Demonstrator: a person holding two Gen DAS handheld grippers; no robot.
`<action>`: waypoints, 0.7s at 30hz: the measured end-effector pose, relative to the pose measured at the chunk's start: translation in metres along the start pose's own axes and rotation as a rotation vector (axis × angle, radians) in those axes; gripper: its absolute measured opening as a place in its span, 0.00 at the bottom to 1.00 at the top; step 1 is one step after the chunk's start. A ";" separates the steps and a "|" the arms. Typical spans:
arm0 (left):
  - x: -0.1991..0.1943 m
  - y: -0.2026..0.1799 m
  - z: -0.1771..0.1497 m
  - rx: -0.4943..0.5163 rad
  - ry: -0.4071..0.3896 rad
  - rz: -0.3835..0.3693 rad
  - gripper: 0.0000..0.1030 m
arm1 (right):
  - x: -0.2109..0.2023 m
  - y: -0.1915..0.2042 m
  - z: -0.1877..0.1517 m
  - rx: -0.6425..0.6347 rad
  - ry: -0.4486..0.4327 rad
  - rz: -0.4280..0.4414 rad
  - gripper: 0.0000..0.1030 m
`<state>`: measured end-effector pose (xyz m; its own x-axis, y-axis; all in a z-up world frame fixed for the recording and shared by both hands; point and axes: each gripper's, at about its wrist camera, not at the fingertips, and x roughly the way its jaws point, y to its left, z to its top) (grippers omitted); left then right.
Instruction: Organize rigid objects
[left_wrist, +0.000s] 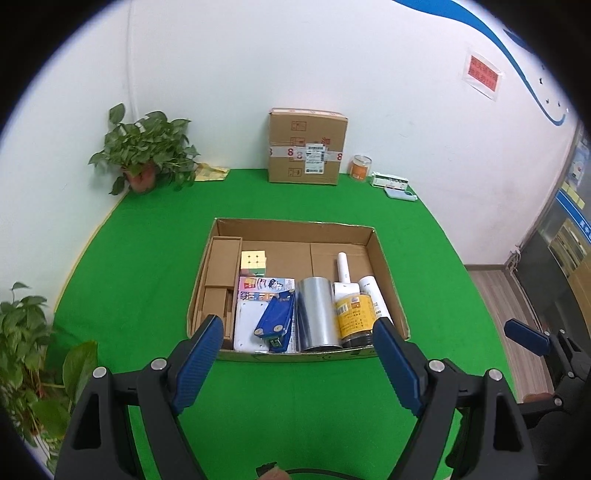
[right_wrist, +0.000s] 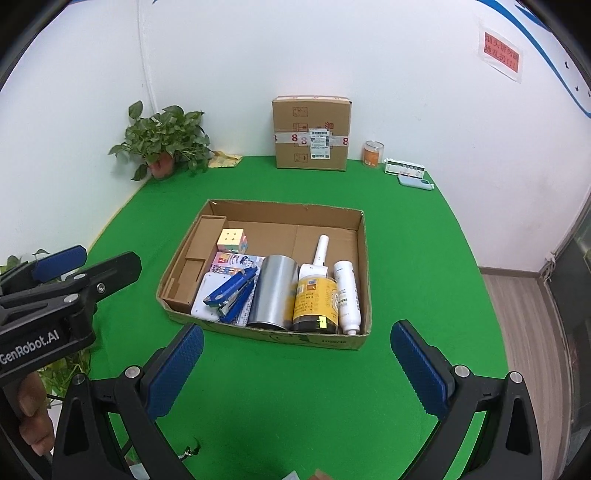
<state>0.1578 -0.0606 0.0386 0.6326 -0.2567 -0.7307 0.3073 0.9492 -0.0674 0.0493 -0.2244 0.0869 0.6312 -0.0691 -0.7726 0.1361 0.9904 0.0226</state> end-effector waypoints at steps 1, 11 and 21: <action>0.002 0.002 0.000 0.004 0.005 -0.001 0.80 | 0.003 0.003 0.001 0.002 0.007 -0.007 0.99; 0.017 0.018 0.002 0.011 0.049 -0.018 0.80 | 0.027 0.020 0.009 0.007 0.046 -0.058 0.99; 0.016 0.025 0.004 -0.001 0.043 -0.016 0.80 | 0.036 0.033 0.015 -0.038 0.054 -0.089 0.99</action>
<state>0.1781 -0.0414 0.0277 0.5963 -0.2639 -0.7581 0.3162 0.9453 -0.0804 0.0880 -0.1955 0.0690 0.5757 -0.1520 -0.8034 0.1602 0.9845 -0.0715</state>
